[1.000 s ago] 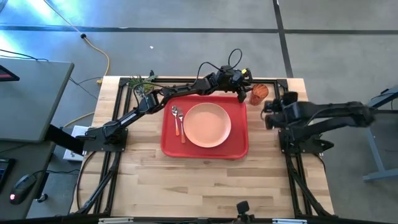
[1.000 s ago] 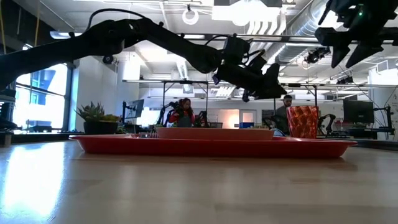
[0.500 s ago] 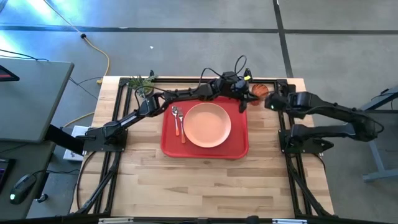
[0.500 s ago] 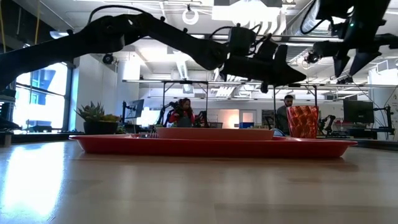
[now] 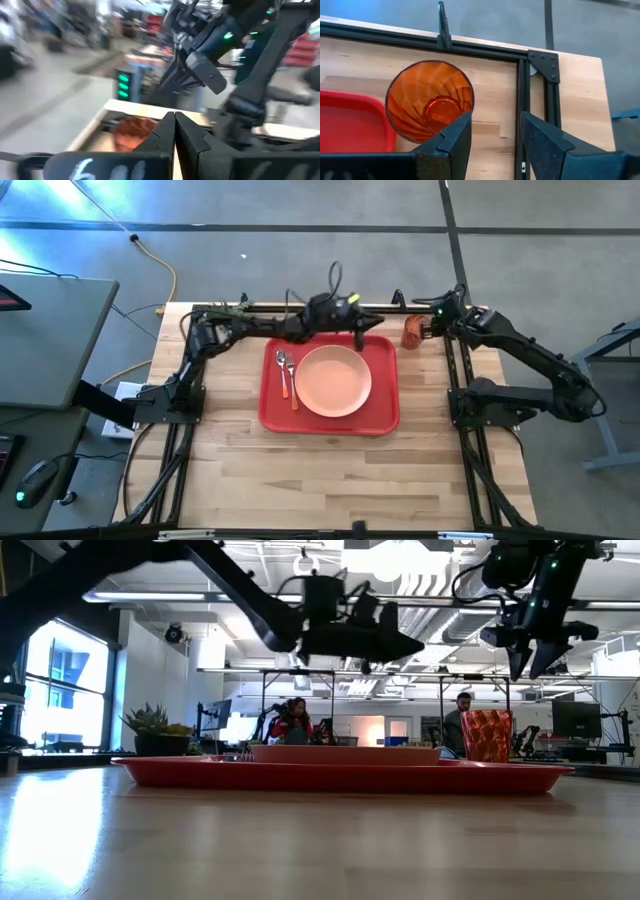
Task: Pick and place plate/cup/fork/spoon on tray
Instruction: Put the brown cup on the red serving tray
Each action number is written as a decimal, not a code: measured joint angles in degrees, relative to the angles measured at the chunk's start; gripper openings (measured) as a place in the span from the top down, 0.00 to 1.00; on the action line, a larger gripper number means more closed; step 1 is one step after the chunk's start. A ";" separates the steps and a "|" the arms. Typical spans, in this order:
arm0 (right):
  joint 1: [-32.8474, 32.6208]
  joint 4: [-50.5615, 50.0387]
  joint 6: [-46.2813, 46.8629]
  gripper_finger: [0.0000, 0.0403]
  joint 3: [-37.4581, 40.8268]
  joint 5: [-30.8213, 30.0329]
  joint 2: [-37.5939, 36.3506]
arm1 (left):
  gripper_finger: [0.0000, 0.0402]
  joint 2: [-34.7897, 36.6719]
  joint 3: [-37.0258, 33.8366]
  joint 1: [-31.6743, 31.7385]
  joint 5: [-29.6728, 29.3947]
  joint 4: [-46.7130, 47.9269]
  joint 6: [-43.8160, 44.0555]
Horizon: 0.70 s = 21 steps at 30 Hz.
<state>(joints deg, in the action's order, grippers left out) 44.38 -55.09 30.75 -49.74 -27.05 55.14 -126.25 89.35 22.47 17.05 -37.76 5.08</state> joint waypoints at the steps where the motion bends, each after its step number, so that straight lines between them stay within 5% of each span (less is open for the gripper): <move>1: 0.88 0.71 -0.97 0.60 0.00 0.54 0.60 | 1.00 1.68 -3.17 -0.55 -2.95 -1.79 -1.84; 6: 4.24 3.56 -3.86 0.60 -0.02 1.47 6.23 | 0.99 4.06 -11.80 -2.54 -10.73 -5.86 -5.65; 11: 4.51 1.68 -3.57 0.60 -0.04 -1.24 9.72 | 0.95 4.26 -12.68 -3.77 -10.88 -5.96 -5.68; 21: 5.07 3.15 0.29 0.60 -0.04 3.76 10.22 | 0.84 4.17 -12.68 -4.69 -10.48 -6.20 -6.95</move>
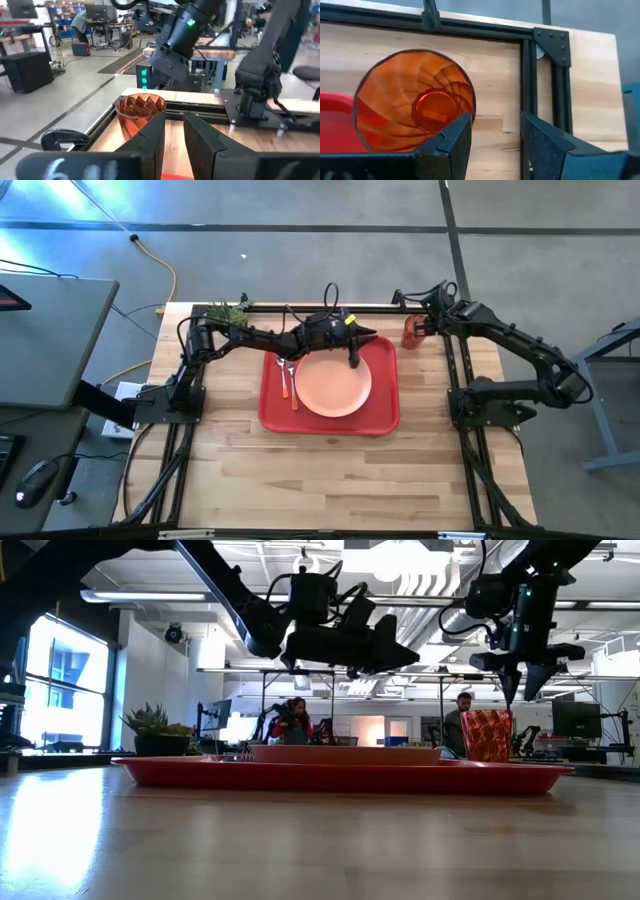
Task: Pick and place plate/cup/fork/spoon on tray
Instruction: Put the brown cup on the red serving tray
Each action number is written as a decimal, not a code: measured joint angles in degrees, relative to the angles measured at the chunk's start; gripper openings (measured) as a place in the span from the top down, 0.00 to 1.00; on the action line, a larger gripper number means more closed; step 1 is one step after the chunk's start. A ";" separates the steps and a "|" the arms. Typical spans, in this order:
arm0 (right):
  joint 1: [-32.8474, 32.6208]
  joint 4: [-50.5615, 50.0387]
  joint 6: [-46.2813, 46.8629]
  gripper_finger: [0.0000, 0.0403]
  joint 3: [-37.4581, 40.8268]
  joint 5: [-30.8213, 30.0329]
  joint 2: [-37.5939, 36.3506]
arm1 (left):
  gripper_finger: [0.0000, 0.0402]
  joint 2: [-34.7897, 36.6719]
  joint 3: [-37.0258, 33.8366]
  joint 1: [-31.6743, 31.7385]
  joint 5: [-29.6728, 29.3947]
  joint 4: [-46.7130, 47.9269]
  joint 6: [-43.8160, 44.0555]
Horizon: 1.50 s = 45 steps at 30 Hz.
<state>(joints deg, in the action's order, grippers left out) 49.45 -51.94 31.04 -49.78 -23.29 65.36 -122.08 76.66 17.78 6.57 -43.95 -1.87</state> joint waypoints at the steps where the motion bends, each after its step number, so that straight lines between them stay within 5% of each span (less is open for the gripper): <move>1: -0.08 0.17 0.62 0.60 0.00 0.41 0.00 | 0.84 0.00 0.00 -0.02 0.93 0.55 -1.33; 10: -1.27 2.12 4.73 0.60 0.00 0.76 1.00 | 0.84 0.00 0.00 -0.76 2.18 1.26 -6.84; 27: -4.98 3.38 9.09 0.61 0.02 -2.62 13.71 | 0.86 0.00 0.02 -0.76 1.66 6.44 -8.99; 31: -4.98 3.38 8.73 0.71 0.02 -2.09 13.77 | 0.86 0.00 0.02 -0.74 1.66 6.90 -9.25; 36: -4.98 4.10 6.85 0.96 -0.10 -0.11 12.13 | 0.86 0.00 0.02 -0.57 1.66 6.94 -8.87; 41: -7.13 1.60 6.09 0.97 -1.96 -0.14 8.27 | 0.86 0.77 0.02 -0.34 -0.42 9.17 -13.01; 45: -11.19 0.50 6.70 0.98 -7.18 -3.01 4.49 | 0.86 2.75 0.01 0.59 -11.79 12.86 -17.57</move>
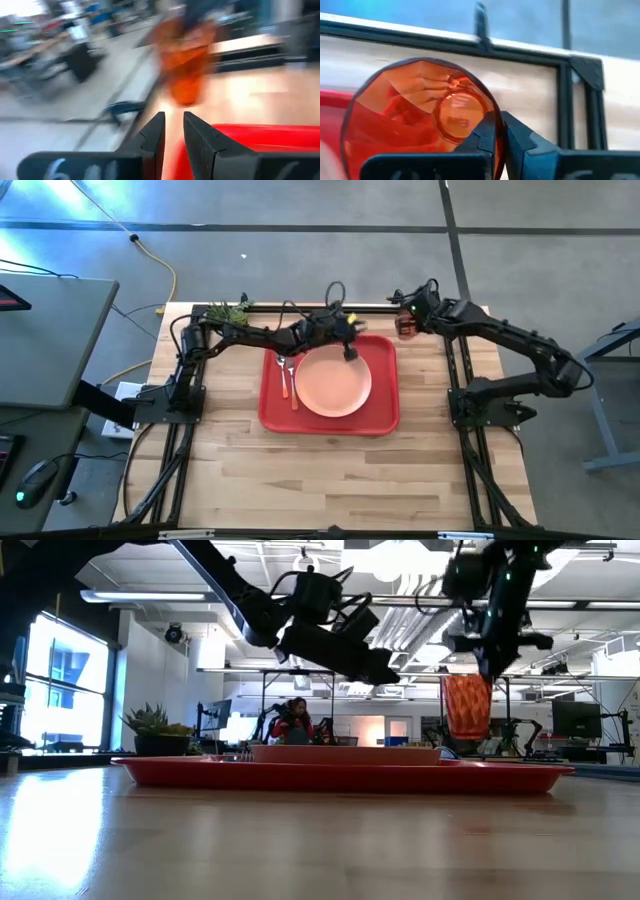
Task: Pick and place plate/cup/fork/spoon on tray
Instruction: Put the brown cup on the red serving tray, then return to Home Position
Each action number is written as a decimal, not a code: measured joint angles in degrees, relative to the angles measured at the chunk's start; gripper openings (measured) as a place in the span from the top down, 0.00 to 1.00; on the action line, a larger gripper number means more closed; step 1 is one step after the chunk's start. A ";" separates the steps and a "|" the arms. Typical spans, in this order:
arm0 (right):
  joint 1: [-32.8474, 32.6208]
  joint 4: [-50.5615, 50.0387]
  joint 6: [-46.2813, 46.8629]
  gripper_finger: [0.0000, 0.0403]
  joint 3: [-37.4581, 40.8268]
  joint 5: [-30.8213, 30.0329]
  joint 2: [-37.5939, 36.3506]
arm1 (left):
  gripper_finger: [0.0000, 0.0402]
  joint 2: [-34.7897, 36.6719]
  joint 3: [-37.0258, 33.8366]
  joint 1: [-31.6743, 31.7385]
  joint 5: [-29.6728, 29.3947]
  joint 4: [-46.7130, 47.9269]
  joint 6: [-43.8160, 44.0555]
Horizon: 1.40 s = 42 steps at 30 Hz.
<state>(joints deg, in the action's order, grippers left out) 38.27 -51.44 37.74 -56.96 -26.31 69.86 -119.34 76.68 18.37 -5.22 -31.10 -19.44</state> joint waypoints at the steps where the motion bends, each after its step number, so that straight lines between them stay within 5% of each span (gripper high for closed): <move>1: -1.10 -0.28 -0.01 0.98 -1.17 0.00 -0.37 | 0.86 0.42 -0.35 0.26 -1.78 -0.44 0.00; 9: -8.11 3.05 1.14 0.99 -1.73 4.61 2.52 | 0.86 7.23 -14.36 1.03 -0.86 -25.32 3.84; 18: -11.82 5.29 3.37 1.00 -0.97 8.41 11.02 | 0.87 10.89 -23.54 1.03 8.70 -45.46 1.48; 28: -10.63 8.49 1.27 0.98 -1.12 10.52 16.08 | 0.89 10.87 -24.19 0.68 9.90 -46.61 1.26; 42: -10.47 7.62 -1.91 0.69 -1.04 9.59 12.26 | 0.86 10.87 -24.24 0.68 2.14 -47.08 2.20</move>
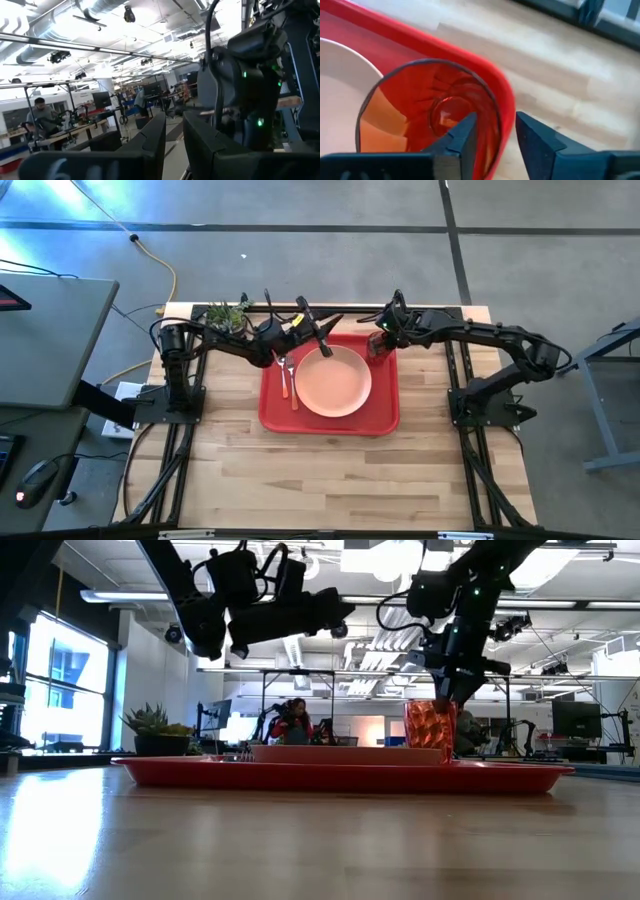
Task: Pick and place plate/cup/fork/spoon on tray
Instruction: Return to Home Position
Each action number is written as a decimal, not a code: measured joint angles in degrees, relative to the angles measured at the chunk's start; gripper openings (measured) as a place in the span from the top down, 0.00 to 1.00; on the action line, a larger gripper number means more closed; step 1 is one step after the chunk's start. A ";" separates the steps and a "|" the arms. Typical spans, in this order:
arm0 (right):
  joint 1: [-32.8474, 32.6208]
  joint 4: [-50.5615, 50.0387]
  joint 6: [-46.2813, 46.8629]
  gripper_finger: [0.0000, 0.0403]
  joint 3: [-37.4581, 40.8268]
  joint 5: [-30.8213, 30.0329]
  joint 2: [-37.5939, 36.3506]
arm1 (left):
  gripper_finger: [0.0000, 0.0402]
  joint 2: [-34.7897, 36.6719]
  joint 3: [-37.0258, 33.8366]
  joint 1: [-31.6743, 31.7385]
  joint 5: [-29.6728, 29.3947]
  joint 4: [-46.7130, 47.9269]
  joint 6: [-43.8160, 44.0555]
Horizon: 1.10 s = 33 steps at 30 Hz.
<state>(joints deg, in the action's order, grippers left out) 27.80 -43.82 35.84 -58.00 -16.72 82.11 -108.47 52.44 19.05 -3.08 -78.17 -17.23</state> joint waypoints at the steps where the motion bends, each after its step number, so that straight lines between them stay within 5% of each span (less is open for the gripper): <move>1: -0.40 0.03 -0.95 0.68 0.00 -0.93 -0.63 | 0.85 0.00 -0.35 0.00 -0.11 -0.12 -0.01; 7: -5.94 -2.53 -6.44 0.66 0.00 -8.81 -9.70 | 0.87 2.04 -8.33 0.43 -0.90 -11.72 2.01; 11: -12.22 -2.58 -9.18 0.69 0.00 -13.51 -18.89 | 0.90 8.16 -13.51 1.63 -0.65 -10.82 2.09; 17: -23.72 10.75 -11.35 0.78 7.02 -17.71 -31.47 | 0.96 16.38 -21.41 1.90 3.88 -10.56 5.57; 22: -32.92 36.21 -18.60 0.90 23.22 -14.23 -35.75 | 0.99 17.89 -25.70 0.90 4.34 -10.40 14.58; 26: -37.25 55.87 -30.21 0.99 34.53 -1.21 -35.51 | 1.00 17.88 -29.55 -0.63 4.26 -10.65 15.29; 33: -41.92 55.06 -28.08 1.00 38.77 1.45 -38.94 | 1.00 25.06 -40.86 -3.11 2.71 -11.29 17.72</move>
<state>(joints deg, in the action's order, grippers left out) -14.12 11.25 7.76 -19.22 -15.27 43.18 -83.40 11.57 15.94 -0.37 -89.46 0.49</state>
